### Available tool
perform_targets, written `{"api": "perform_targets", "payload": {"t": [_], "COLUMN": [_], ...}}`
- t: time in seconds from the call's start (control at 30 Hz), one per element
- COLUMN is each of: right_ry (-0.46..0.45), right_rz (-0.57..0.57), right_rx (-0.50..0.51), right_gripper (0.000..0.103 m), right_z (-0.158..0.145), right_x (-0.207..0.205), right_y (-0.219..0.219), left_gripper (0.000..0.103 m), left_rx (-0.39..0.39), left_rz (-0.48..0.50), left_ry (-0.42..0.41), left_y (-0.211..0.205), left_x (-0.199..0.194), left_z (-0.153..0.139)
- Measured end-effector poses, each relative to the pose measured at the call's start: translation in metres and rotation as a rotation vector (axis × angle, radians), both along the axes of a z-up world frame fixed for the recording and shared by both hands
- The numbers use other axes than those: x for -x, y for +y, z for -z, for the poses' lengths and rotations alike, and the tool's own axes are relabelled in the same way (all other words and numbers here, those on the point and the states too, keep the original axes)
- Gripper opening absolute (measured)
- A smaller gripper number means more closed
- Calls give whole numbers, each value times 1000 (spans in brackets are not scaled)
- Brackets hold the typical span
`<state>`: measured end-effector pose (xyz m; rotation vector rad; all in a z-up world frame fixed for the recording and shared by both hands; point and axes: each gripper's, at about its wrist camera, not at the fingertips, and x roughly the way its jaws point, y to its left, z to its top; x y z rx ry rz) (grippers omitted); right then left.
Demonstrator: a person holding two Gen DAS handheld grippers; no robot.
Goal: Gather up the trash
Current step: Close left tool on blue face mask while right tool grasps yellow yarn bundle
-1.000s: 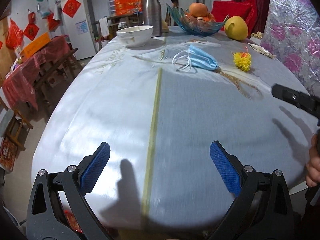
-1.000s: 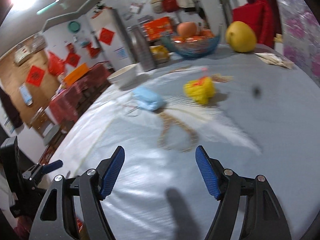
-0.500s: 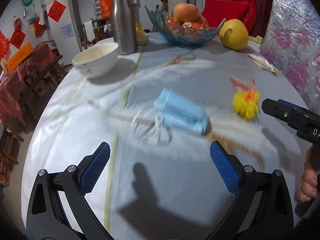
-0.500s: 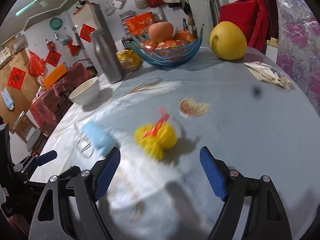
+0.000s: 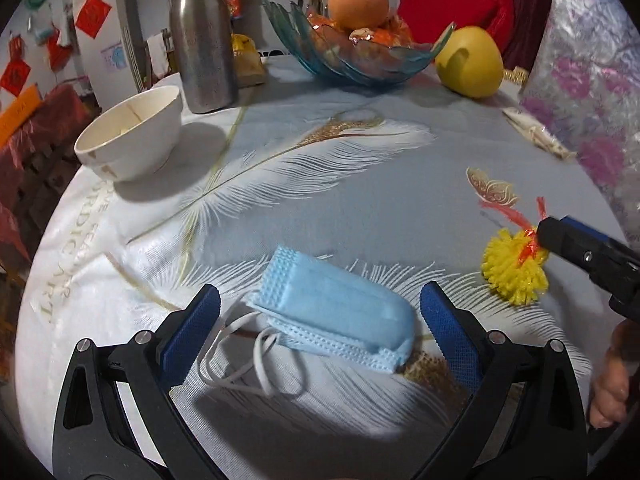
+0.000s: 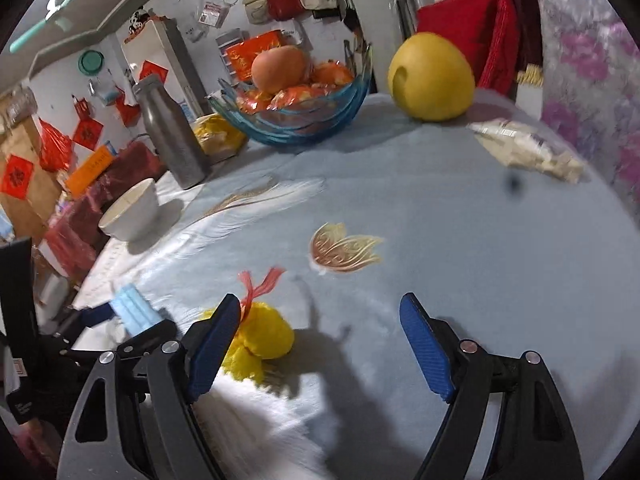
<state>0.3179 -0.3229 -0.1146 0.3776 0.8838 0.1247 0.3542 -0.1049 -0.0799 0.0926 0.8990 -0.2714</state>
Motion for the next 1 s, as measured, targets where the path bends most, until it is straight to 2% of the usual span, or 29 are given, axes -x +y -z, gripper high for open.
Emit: {"api": "perform_targets", "payload": {"t": [0.1, 0.37, 0.63, 0.9, 1.0], "right_ry": [-23, -9, -16, 3, 5], "right_rz": [-3, -16, -38, -90, -111], "right_rx": [32, 26, 30, 34, 41], "right_gripper": [81, 81, 81, 80, 80], "right_z": [-3, 0, -2, 1, 1], "right_x": [3, 3, 5, -4, -6], "right_y": [4, 5, 10, 24, 28], "left_gripper": [96, 97, 97, 98, 97], "left_rx": [12, -55, -29, -86, -62], "left_rz": [-3, 31, 15, -8, -11], "left_ry": [54, 41, 80, 35, 52], "left_y": [5, 8, 30, 22, 26], "left_x": [-7, -7, -17, -11, -14], "left_z": [6, 5, 6, 8, 8]}}
